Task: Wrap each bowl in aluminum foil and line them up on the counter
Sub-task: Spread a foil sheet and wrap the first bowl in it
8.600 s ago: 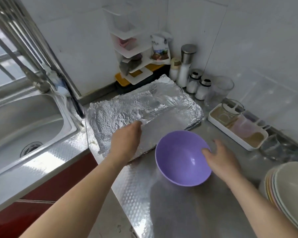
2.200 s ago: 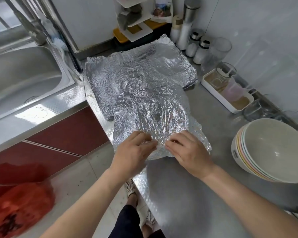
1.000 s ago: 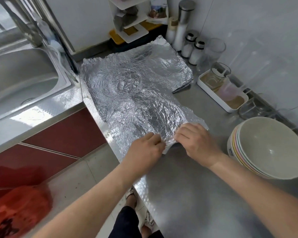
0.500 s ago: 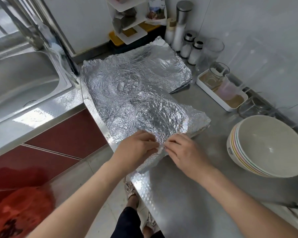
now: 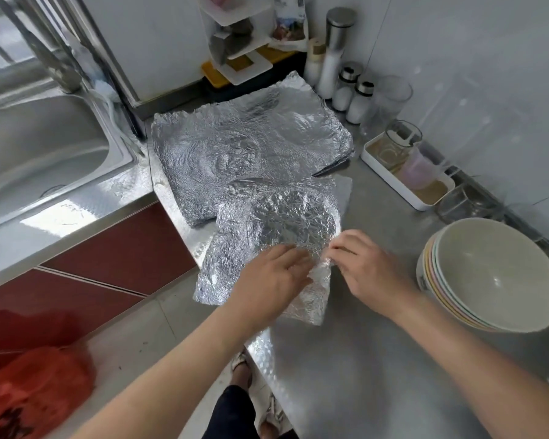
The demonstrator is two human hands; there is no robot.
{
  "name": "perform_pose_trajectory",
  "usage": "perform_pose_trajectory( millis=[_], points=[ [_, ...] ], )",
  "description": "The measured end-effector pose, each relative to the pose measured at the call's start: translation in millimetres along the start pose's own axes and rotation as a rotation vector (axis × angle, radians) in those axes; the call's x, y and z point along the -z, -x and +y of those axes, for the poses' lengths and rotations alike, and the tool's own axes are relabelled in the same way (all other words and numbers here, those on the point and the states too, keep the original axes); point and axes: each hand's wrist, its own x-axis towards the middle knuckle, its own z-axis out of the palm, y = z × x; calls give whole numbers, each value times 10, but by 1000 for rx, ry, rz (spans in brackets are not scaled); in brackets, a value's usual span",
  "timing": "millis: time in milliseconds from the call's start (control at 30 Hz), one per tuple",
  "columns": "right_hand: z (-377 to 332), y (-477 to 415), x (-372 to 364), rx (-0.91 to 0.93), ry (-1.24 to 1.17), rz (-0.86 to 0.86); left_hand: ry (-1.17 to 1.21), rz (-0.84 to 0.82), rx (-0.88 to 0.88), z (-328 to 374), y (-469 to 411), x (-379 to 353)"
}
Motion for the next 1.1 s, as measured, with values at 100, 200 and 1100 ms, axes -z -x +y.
perform_pose_trajectory(
  millis=[100, 200, 1100],
  points=[
    [-38, 16, -29, 7, -92, 9, -36, -163, 95, -87, 74, 31],
    [-86, 36, -117, 35, -150, 6, -70, -295, 129, -147, 153, -7],
    [90, -121, -104, 268, 23, -38, -14, 127, 19, -60, 82, -149]
  ],
)
